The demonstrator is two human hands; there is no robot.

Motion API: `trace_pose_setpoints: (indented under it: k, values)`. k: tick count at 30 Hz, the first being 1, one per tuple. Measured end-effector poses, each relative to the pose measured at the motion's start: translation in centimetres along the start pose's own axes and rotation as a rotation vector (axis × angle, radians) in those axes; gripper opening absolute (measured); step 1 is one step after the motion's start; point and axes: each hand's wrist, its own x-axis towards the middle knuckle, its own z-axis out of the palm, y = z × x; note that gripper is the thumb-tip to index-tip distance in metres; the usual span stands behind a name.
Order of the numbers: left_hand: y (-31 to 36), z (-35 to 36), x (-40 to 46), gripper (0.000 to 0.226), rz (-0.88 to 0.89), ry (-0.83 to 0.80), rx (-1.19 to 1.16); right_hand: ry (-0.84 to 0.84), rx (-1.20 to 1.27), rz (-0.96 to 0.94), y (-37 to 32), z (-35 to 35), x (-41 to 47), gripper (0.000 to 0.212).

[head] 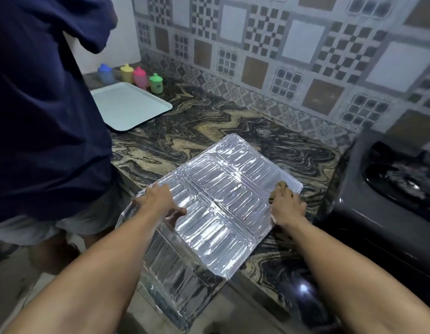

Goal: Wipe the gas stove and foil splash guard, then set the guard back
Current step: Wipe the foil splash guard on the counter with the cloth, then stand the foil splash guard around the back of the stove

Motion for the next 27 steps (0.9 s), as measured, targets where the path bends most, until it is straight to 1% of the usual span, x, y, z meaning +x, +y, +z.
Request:
trace_pose_setpoints:
  k: [3,5,7,9,10,12,14,15,18,21,23,24,25,27]
  values:
    - [0.0,0.3,0.2,0.084,0.019,0.016,-0.006,-0.069,-0.041,0.109,-0.9,-0.9,-0.3,0.051]
    - [0.0,0.6,0.4,0.085,0.034,0.025,-0.036,-0.178,-0.059,0.156,-1.3,-1.2,-0.6,0.051]
    - [0.1,0.6,0.5,0.088,0.035,0.022,-0.044,-0.248,-0.063,0.187,-1.1,-1.1,-1.0,0.055]
    - [0.2,0.4,0.5,0.092,0.035,0.019,-0.040,-0.257,-0.046,0.201,-0.3,-0.2,-1.6,0.052]
    - [0.1,0.4,0.7,0.098,0.029,0.007,-0.040,-0.246,-0.025,0.177,0.3,0.5,-2.2,0.048]
    - [-0.3,0.2,1.1,0.125,0.006,-0.023,-0.036,-0.226,0.041,0.131,1.1,1.5,-3.8,0.040]
    - [-0.8,0.0,1.5,0.146,-0.009,-0.035,0.012,-0.237,0.079,0.140,1.3,1.7,-5.0,0.045]
    - [-0.9,-0.3,1.5,0.150,-0.009,-0.023,0.029,-0.253,0.050,0.147,1.3,1.4,-5.4,0.051]
    - [-0.8,-1.0,0.7,0.152,-0.003,0.012,0.075,-0.261,0.011,0.127,1.0,0.1,-7.1,0.058]
    - [-1.0,-1.6,0.1,0.154,-0.037,-0.010,0.062,-0.201,-0.004,0.104,0.9,-0.8,-8.6,0.066]
    - [-1.2,-1.9,0.1,0.144,-0.066,-0.028,0.010,-0.177,-0.028,0.112,0.7,-1.5,-9.4,0.060]
    - [-1.3,-2.2,0.2,0.131,-0.068,-0.019,-0.022,-0.163,-0.037,0.112,0.5,-1.9,-9.8,0.056]
    - [-1.3,-2.6,0.1,0.113,-0.061,0.000,-0.053,-0.146,-0.054,0.102,0.3,-2.5,-10.1,0.051]
    - [-1.3,-4.2,-0.4,0.064,-0.033,0.074,-0.128,-0.093,-0.085,0.041,-0.3,-4.1,-10.4,0.043]
